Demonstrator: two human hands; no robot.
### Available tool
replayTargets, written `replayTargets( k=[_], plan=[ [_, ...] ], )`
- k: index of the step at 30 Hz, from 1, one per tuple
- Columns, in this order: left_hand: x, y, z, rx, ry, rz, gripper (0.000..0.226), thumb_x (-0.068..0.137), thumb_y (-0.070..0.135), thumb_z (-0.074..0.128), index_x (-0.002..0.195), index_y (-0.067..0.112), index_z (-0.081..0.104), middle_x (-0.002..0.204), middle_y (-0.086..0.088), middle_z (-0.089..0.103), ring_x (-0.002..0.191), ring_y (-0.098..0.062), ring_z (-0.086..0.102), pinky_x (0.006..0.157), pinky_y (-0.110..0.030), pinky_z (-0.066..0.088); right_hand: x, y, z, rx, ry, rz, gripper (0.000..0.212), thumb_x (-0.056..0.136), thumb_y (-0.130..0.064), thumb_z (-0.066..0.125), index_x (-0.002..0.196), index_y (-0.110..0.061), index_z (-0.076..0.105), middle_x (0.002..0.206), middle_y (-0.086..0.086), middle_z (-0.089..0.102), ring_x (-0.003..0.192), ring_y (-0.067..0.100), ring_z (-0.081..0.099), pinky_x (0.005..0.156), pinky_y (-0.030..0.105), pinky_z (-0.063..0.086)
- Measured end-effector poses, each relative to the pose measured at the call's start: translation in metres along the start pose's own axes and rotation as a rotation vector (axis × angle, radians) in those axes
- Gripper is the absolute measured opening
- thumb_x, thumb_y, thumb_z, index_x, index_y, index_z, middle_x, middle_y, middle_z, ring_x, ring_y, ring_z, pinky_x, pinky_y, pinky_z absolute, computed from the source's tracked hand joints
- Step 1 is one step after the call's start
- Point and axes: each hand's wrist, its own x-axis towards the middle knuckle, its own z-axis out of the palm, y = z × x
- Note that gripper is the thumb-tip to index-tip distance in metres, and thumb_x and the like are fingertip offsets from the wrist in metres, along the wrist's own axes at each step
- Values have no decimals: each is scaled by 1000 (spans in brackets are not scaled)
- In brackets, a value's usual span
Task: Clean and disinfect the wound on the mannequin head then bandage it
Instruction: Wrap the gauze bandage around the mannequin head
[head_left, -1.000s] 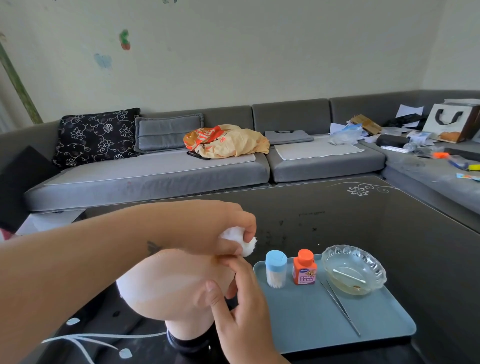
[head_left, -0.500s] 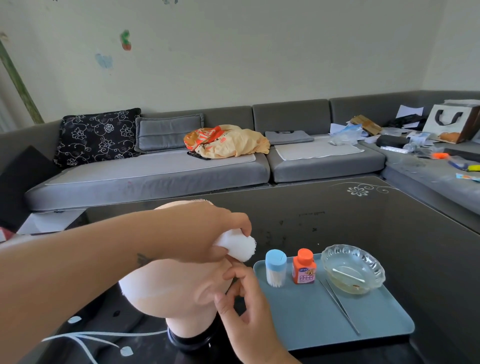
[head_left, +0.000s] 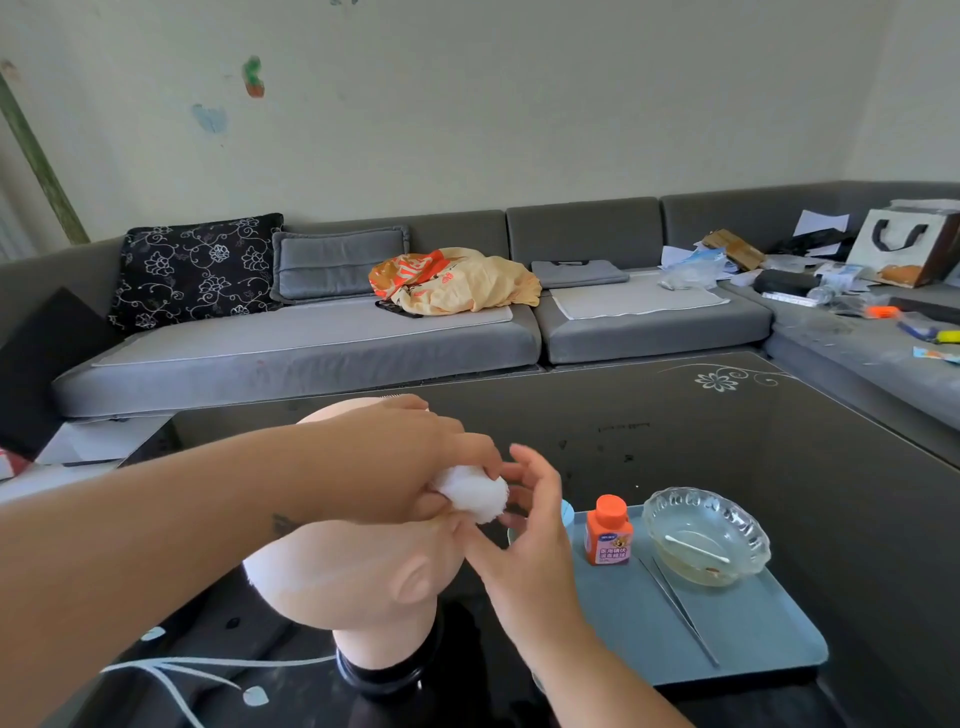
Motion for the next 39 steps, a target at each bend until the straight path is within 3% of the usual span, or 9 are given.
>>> replayTargets(
  k=[4, 9, 12, 15, 20, 23, 28, 33, 39],
  plan=[
    [1, 0, 1, 20, 0, 19, 45, 86, 38, 49, 126, 49, 30, 104, 17, 60, 83, 0, 42, 97, -25, 33, 11, -8, -6, -102, -173, -26, 80, 81, -9, 71, 140, -41, 28, 119, -19, 57, 107, -2, 57, 87, 15, 47],
    [2, 0, 4, -25, 13, -58, 50, 78, 45, 52, 122, 42, 28, 88, 16, 63, 82, -8, 57, 92, -21, 35, 14, -10, -5, -126, -198, -29, 73, 83, -8, 67, 139, -39, 33, 116, -16, 60, 107, 1, 58, 87, 19, 49],
    [-1, -7, 2, -65, -27, -125, 63, 67, 52, 54, 122, 46, 24, 100, 18, 62, 92, -6, 55, 99, -26, 34, 13, -10, -5, -148, -176, -31, 68, 82, -16, 70, 137, -38, 38, 114, -15, 59, 106, 2, 57, 87, 20, 50],
    [-5, -12, -3, -79, -100, -143, 67, 61, 56, 54, 122, 49, 26, 112, 26, 53, 103, -5, 47, 98, -19, 26, 10, -9, -5, -181, -156, -26, 67, 80, -21, 72, 138, -32, 39, 122, -16, 52, 110, -2, 52, 92, 20, 47],
    [-3, -11, -5, -7, -195, -123, 62, 66, 56, 52, 126, 46, 38, 117, 22, 50, 116, -3, 45, 108, -31, 25, 5, -12, -2, -174, -120, -32, 50, 74, -23, 76, 114, -42, 53, 113, -11, 51, 102, -4, 55, 83, 19, 50],
    [-4, -11, -6, -6, -224, -129, 60, 69, 56, 55, 127, 46, 41, 119, 23, 47, 119, -3, 42, 109, -31, 23, 4, -11, -3, -151, -110, -17, 45, 72, -14, 77, 101, -40, 54, 108, -6, 56, 96, 5, 58, 80, 27, 53],
    [-4, -11, -8, -33, -234, -130, 56, 68, 57, 52, 123, 46, 45, 120, 23, 47, 117, -4, 43, 107, -31, 26, 3, -11, -10, -9, -155, 36, 40, 68, -14, 78, 98, -28, 55, 90, -16, 63, 78, 0, 60, 65, 19, 52],
    [-6, -10, -8, -45, -232, -132, 53, 67, 54, 51, 120, 47, 47, 123, 22, 46, 117, -5, 42, 108, -33, 28, 1, -8, -21, 56, -151, 94, 41, 70, -1, 76, 97, -26, 57, 80, -25, 59, 70, -6, 54, 60, 14, 47],
    [-7, -9, -9, -65, -230, -141, 47, 70, 52, 55, 117, 48, 46, 120, 24, 45, 116, -4, 41, 106, -30, 27, -4, -14, -26, 120, -207, 101, 36, 64, -15, 74, 96, -25, 59, 79, -22, 60, 72, -2, 55, 61, 16, 47]
  ],
)
